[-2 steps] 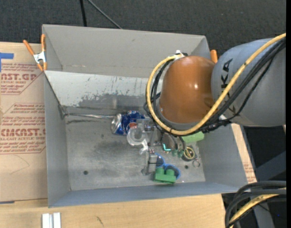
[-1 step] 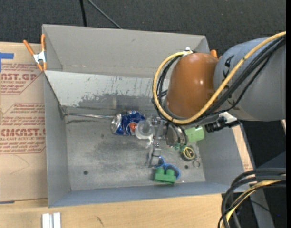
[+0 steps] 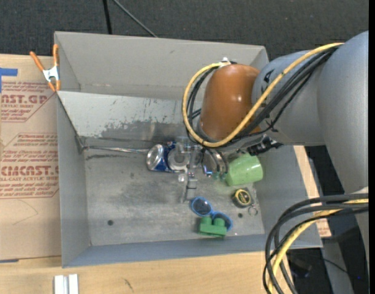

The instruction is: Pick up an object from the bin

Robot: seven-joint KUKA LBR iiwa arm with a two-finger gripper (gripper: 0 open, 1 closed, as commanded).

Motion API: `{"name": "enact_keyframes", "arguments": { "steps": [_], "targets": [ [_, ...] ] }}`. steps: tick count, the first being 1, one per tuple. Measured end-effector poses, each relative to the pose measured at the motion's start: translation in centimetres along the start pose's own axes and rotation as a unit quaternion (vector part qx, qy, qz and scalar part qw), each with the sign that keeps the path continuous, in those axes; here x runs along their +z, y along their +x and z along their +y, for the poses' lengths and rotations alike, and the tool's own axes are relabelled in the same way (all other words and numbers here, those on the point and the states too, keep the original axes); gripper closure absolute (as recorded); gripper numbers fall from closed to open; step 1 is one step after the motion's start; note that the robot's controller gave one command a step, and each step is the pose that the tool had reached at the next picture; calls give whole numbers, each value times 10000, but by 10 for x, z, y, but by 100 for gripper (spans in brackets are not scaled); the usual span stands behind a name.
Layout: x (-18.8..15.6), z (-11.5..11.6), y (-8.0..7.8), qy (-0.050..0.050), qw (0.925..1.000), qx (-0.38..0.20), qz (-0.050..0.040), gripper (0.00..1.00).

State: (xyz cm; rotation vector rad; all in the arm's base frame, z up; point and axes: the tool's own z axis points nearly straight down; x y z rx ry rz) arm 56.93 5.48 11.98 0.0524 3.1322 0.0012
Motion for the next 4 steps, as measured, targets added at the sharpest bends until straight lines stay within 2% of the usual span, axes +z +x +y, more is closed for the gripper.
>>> {"name": "enact_keyframes", "arguments": {
  "steps": [1, 2, 3, 4],
  "targets": [
    [39, 2, -26, -37, 9982, 588, -83, 0],
    [34, 2, -28, -43, 9982, 584, -109, 100],
    [-26, 2, -19, -10, 9988, 498, 1, 100],
    [-126, 7, -4, -11, 9992, 391, -5, 100]
  ]
}}
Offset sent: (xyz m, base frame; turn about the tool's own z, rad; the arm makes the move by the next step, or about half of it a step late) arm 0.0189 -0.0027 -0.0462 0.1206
